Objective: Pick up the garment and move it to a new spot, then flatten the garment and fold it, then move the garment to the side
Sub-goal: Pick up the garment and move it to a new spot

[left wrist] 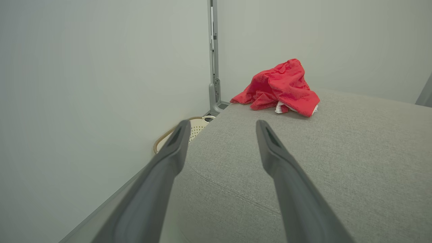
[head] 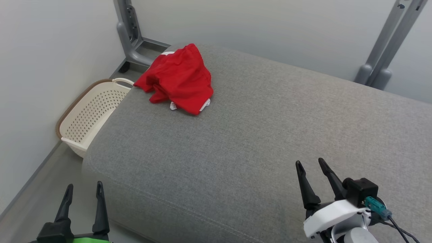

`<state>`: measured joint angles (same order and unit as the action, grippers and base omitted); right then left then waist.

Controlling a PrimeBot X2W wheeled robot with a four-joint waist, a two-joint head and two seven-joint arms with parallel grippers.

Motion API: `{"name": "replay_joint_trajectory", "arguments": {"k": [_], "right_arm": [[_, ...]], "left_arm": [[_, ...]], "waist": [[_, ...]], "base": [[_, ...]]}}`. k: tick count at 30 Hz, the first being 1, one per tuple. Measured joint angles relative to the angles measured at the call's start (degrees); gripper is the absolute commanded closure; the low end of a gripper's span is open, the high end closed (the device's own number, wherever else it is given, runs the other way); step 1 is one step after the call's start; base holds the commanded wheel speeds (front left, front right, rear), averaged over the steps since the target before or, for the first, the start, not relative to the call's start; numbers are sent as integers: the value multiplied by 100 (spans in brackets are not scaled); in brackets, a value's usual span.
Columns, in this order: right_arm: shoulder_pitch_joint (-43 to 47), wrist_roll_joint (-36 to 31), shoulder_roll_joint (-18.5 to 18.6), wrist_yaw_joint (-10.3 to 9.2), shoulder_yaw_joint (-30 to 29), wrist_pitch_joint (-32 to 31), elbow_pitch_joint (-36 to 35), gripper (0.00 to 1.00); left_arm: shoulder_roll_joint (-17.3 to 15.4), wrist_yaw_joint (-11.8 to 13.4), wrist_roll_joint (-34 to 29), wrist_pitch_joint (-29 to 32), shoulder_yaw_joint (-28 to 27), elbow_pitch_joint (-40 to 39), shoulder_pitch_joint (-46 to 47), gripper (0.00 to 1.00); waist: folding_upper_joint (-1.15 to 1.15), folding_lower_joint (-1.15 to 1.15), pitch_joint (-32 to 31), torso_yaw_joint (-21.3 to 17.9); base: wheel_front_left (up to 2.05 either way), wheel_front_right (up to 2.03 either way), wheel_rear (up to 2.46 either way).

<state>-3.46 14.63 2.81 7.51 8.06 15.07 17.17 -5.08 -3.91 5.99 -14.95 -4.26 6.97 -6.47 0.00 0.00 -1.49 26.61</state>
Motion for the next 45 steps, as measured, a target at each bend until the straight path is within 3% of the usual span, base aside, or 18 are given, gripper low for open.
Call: {"name": "replay_joint_trajectory", "arguments": {"k": [15, 21, 33, 45], "right_arm": [[-294, 9, -4, 0, 243, 0, 136, 0], [-250, 34, -2, 0, 134, 0, 78, 0], [-371, -137, -4, 0, 78, 0, -23, 0], [-883, -350, -5, 0, 141, 0, -183, 0]], "left_arm": [[36, 98, 83, 0, -119, -193, -111, 0], [-16, -15, 51, -1, 31, -127, 145, 0], [-452, -204, 65, 0, 250, -35, 1653, 0], [-809, -310, 636, 16, 235, 651, 3371, 0]], "waist": [[0, 0, 168, 233], [0, 0, 147, 168], [0, 0, 372, -361], [0, 0, 958, -879]], "base": [[0, 0, 0], [0, 0, 0], [0, 0, 0], [0, 0, 0]]}}
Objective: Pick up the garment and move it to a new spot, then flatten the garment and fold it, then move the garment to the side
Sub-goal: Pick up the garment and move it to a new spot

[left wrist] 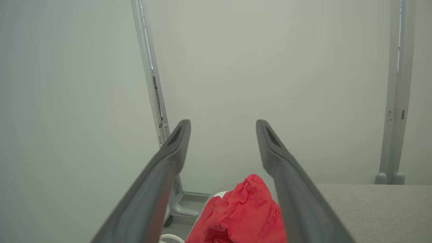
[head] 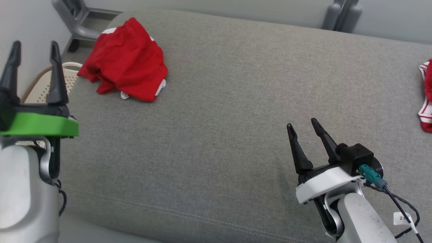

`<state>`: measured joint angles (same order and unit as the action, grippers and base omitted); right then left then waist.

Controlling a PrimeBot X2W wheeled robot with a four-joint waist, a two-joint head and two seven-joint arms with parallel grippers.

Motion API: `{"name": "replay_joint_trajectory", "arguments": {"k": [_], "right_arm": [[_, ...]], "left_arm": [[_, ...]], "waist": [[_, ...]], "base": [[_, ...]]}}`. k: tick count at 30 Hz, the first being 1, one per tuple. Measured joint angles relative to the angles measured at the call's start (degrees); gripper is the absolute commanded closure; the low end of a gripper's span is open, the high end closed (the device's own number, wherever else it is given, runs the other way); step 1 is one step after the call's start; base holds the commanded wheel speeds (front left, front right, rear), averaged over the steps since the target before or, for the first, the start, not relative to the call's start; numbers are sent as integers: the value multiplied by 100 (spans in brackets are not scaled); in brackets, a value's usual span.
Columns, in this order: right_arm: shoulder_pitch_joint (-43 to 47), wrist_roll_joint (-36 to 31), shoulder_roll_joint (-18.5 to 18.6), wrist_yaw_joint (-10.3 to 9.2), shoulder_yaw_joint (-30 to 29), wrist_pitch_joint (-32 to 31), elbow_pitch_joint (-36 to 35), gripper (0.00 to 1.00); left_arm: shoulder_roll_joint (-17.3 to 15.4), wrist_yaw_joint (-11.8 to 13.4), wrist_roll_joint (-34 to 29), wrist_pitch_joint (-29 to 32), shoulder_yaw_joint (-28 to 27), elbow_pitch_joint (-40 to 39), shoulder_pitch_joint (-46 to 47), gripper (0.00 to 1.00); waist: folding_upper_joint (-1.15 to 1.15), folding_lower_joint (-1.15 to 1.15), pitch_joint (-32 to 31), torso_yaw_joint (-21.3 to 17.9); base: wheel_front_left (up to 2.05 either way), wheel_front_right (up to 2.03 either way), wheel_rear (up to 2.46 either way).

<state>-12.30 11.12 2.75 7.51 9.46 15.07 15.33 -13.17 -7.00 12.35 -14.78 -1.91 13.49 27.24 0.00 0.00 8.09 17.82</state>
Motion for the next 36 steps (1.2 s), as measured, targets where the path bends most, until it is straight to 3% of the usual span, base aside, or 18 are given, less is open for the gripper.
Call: {"name": "replay_joint_trajectory", "arguments": {"k": [13, 17, 23, 36], "right_arm": [[-372, -82, 3, 0, 47, -1, -252, 0], [-416, -102, 5, 0, 37, 0, -353, 0], [-506, -101, 7, 0, 35, 0, -442, 0], [-599, -205, 8, 0, -176, 0, -724, 0]], "left_arm": [[-788, -32, 394, -14, 216, 1569, 1397, 0], [-1005, -36, 798, 7, 393, 2139, 1749, 0], [-1444, -38, 1187, 68, 904, 2963, 2159, 0], [-1953, -37, 2074, 810, 2061, 4150, 2548, 0]], "waist": [[0, 1, 689, -846], [0, 0, 896, -1099], [0, 0, 1171, -1438], [0, 0, 1712, -1925]], "base": [[0, 0, 0], [0, 0, 0], [0, 0, 0], [0, 0, 0]]}}
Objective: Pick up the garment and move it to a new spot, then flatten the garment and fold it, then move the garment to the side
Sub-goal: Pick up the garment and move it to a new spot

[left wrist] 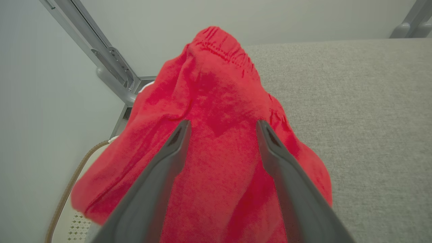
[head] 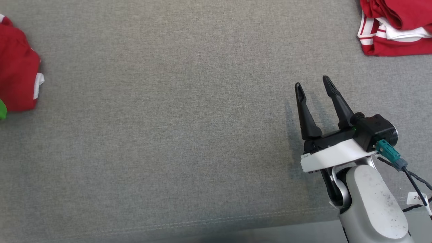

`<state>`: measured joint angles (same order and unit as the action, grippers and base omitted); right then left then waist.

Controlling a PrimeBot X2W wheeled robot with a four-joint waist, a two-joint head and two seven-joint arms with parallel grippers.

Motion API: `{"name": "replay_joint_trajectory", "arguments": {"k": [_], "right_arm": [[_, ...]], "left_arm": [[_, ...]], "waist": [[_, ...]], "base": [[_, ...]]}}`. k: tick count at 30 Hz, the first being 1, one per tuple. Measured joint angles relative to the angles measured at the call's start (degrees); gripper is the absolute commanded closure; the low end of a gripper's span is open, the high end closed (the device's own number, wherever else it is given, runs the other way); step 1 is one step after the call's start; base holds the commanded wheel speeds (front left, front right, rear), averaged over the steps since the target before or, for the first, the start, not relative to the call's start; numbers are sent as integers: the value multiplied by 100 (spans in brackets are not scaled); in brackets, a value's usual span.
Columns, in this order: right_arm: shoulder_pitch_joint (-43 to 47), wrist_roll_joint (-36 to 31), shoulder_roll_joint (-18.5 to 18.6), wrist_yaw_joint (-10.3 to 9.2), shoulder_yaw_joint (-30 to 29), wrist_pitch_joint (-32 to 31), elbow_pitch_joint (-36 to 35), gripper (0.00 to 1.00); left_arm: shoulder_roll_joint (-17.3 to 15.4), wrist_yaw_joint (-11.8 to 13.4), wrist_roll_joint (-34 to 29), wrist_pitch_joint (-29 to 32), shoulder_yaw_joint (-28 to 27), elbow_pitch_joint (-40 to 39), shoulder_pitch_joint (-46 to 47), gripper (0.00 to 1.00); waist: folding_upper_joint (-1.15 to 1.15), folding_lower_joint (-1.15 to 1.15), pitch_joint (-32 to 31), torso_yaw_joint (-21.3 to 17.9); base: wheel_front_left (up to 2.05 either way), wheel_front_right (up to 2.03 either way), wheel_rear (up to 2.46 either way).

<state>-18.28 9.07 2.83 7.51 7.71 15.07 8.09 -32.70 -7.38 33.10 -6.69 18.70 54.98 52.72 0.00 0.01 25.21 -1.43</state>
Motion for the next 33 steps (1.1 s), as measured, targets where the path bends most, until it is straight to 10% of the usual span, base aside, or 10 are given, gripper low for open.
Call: {"name": "replay_joint_trajectory", "arguments": {"k": [10, 12, 13, 14, 33], "right_arm": [[-18, -69, -2, 0, 1, 0, -64, 0], [-29, -87, -1, 0, -3, 0, -63, 0], [-29, -104, -1, 0, -7, 0, -58, 0], [-29, -113, -1, 0, -9, 0, -53, 0], [-20, 98, -2, 0, 130, 0, 181, 0]], "left_arm": [[-77, -1, 505, 1014, 650, 723, 268, 1], [-77, -1, 570, 1014, 732, 765, 327, 74], [-78, -1, 581, 1005, 771, 783, 338, 74], [-78, -1, 599, 962, 825, 794, 339, 100], [-288, -1, 1005, -199, 1875, 186, 581, 100]], "waist": [[0, 0, 245, -108], [0, 0, 242, -103], [0, 0, 236, -99], [0, 0, 226, -96], [0, 0, -390, -72]], "base": [[0, 0, 0], [0, 0, 0], [0, 0, 0], [0, 0, 0], [0, 0, 0]]}}
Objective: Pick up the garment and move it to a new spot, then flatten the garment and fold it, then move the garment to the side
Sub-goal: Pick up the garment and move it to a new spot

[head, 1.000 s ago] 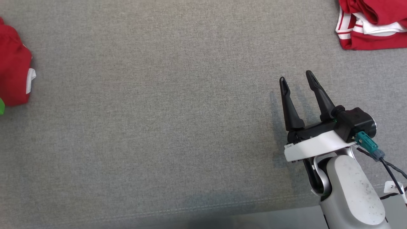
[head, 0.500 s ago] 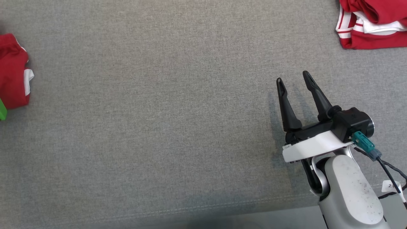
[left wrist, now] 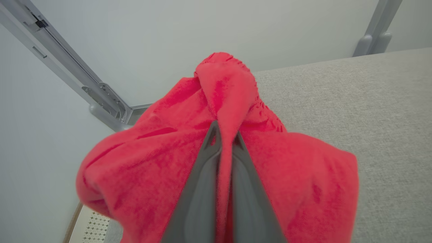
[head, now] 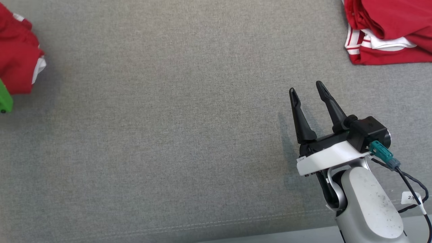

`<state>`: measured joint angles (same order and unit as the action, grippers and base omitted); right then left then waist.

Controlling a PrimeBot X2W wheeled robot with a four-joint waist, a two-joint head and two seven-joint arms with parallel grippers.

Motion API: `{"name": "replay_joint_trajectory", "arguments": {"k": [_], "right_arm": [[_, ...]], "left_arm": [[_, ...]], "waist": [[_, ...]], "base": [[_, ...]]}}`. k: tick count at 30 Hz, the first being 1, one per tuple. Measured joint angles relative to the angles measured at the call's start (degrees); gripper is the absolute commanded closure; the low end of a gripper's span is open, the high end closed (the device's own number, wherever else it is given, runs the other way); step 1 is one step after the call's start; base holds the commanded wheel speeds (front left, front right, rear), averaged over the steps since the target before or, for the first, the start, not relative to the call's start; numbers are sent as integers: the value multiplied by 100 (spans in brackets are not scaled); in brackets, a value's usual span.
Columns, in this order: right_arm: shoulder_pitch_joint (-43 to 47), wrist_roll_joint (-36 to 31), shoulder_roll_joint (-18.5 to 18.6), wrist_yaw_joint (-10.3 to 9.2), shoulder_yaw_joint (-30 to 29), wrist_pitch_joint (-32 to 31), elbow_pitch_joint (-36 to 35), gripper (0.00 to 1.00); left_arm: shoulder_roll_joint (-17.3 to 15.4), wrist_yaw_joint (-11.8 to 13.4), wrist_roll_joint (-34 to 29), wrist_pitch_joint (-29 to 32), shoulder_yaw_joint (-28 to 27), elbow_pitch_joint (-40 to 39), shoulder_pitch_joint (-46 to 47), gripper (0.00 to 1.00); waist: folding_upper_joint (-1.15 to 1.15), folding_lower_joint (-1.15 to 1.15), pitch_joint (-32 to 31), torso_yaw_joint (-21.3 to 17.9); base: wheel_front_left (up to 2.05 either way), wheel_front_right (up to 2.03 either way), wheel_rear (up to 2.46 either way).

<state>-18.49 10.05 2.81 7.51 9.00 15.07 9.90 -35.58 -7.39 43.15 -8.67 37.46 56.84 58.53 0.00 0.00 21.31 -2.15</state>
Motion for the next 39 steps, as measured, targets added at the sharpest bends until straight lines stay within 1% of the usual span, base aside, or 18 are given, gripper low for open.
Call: {"name": "replay_joint_trajectory", "arguments": {"k": [12, 15, 16, 17, 19, 20, 25, 28, 33, 36, 39], "right_arm": [[99, 252, 0, 0, 33, 0, 65, 0], [147, 312, 1, 0, 30, 0, 68, 0], [147, 312, 1, 0, 30, 0, 68, 0], [168, 349, 1, 0, 31, 0, 70, 0], [171, 381, 2, 0, 35, 0, 85, 0], [171, 381, 2, 0, 35, 0, 85, 0], [179, 452, 1, 0, 68, 0, 93, 0], [198, 497, 1, 0, 65, 0, 87, 0], [274, 510, 2, 0, 11, 0, 78, 0], [287, 534, 1, 0, 8, 0, 76, 0], [292, 549, 1, 0, 24, 0, 73, 0]], "left_arm": [[-107, -1, 51, -165, 940, -1145, 428, 100], [-101, 0, 35, -191, 1122, -1505, 435, 100], [-101, 0, 35, -191, 1122, -1505, 435, 100], [-89, -1, 8, -189, 1245, -1739, 441, 100], [-47, -1, -36, -160, 1358, -1967, 443, 100], [-47, -1, -36, -160, 1358, -1967, 443, 100], [170, 15, -90, -98, 1571, -2564, 409, 100], [300, 85, -123, -63, 1694, -2922, 270, 100], [621, 241, -235, 2, 1959, -3516, 39, 100], [805, 290, -267, 54, 2129, -3754, -152, 100], [913, 322, -309, 56, 2246, -3895, -271, 100]], "waist": [[0, -1, -450, -74], [0, -1, -521, -128], [0, -1, -521, -128], [0, -1, -565, -170], [0, -1, -607, -216], [0, -1, -607, -216], [0, -1, -694, -355], [0, -1, -732, -450], [0, -1, -779, -579], [0, -1, -795, -631], [0, -1, -798, -679]], "base": [[0, 0, 0], [0, 0, 0], [0, 0, 0], [0, 0, 0], [0, 0, 0], [0, 0, 0], [0, 0, 0], [0, 0, 0], [0, 0, 0], [0, 0, 0], [0, 0, 0]]}}
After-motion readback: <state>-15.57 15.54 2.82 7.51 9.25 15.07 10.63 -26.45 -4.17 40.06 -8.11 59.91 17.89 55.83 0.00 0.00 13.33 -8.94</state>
